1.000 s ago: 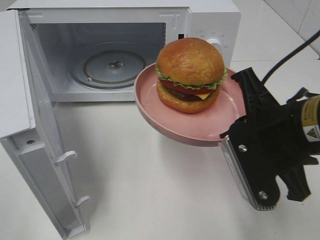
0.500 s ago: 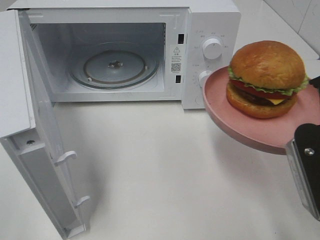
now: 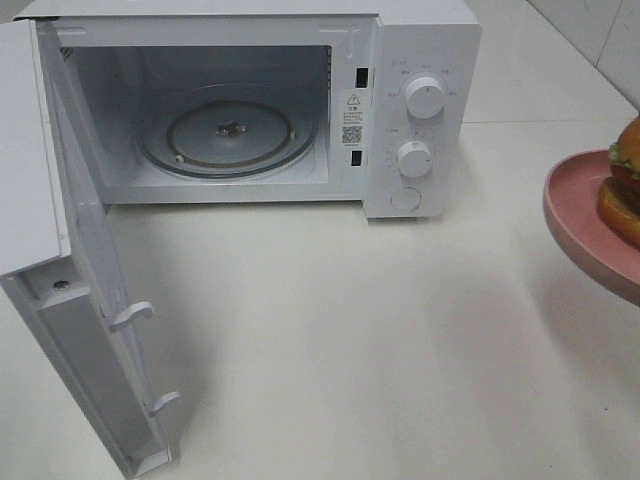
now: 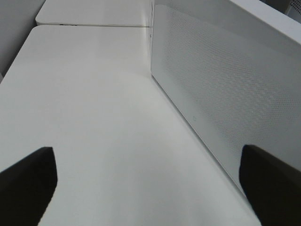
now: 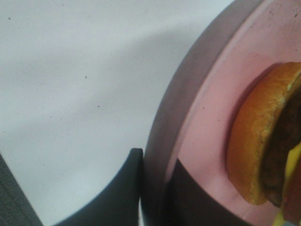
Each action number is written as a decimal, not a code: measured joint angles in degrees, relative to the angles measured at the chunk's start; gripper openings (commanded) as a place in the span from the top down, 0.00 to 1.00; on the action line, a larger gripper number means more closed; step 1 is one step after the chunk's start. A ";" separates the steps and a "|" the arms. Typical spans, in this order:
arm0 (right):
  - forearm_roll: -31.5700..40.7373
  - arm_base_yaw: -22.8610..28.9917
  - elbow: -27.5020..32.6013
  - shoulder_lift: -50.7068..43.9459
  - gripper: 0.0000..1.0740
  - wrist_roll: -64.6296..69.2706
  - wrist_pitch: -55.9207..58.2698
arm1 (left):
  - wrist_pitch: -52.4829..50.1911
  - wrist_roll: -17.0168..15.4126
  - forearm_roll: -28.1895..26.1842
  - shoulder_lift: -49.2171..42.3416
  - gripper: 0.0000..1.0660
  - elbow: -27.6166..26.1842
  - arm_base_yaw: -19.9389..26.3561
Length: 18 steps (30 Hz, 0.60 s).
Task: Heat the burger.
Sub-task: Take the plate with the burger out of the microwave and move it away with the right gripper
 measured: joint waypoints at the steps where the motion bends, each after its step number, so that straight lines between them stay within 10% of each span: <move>1: 0.00 0.00 0.00 0.00 1.00 0.00 0.00 | 0.00 0.00 0.00 0.00 0.08 0.00 0.00; 18: -2.58 0.00 0.00 0.00 1.00 20.11 6.47 | 0.00 0.00 0.00 0.00 0.08 0.00 0.00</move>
